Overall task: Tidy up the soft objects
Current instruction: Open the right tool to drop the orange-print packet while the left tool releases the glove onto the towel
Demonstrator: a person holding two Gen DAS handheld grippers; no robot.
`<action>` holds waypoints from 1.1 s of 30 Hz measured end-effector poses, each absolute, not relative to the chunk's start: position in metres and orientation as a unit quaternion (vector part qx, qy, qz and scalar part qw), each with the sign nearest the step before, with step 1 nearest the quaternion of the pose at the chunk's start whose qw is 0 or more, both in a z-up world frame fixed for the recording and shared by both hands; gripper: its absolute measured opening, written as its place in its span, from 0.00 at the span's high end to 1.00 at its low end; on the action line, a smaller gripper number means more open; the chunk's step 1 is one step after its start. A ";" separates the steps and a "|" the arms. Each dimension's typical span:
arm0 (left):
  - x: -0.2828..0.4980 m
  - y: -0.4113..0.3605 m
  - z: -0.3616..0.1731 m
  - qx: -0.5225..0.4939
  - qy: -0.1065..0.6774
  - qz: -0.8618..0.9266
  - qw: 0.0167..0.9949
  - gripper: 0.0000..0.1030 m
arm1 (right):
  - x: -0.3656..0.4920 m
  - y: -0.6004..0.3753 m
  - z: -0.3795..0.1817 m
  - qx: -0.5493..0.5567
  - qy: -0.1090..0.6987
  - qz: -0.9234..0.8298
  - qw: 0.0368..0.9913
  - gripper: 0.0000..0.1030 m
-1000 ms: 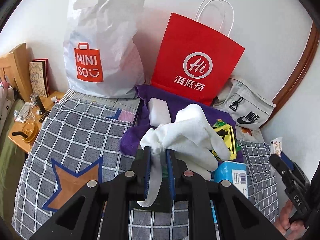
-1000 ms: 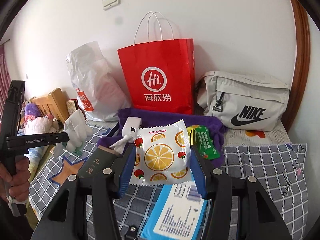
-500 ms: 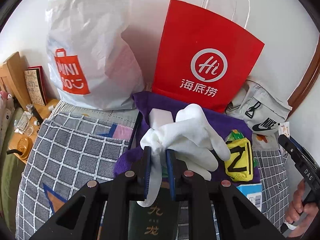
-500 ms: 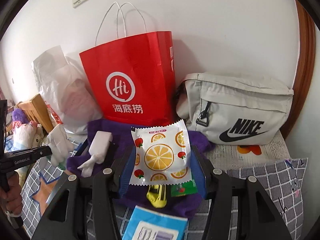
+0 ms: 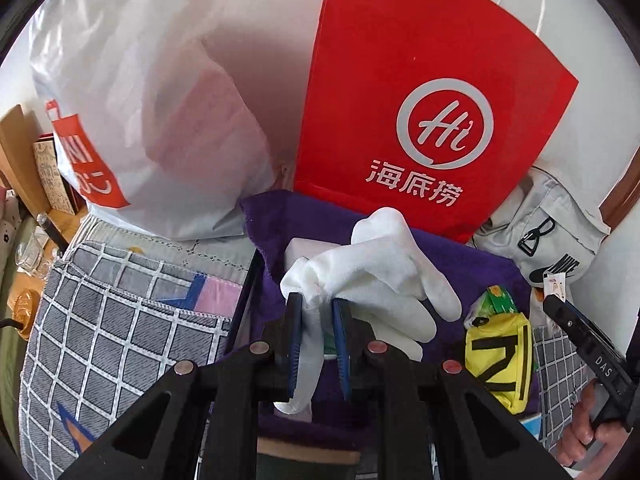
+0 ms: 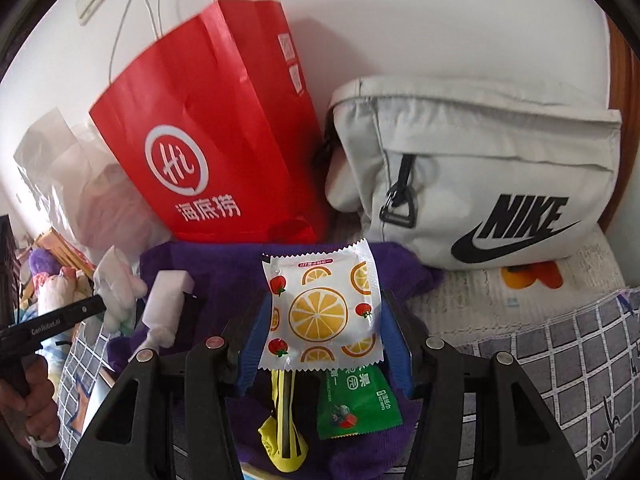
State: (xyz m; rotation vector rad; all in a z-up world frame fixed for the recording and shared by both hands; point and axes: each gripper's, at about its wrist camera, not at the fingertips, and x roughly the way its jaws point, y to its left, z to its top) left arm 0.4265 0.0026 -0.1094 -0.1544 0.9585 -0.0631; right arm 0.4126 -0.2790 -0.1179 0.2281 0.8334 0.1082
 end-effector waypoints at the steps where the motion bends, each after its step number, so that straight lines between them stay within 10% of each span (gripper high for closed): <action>1: 0.429 0.002 -0.112 -0.076 0.462 -0.030 0.883 0.85 | 0.414 -0.279 -0.120 0.109 0.405 0.051 0.906 0.48; 33: 0.451 -0.004 -0.156 -0.086 0.512 -0.051 0.853 0.81 | 0.431 -0.275 -0.157 0.124 0.456 0.087 0.877 0.39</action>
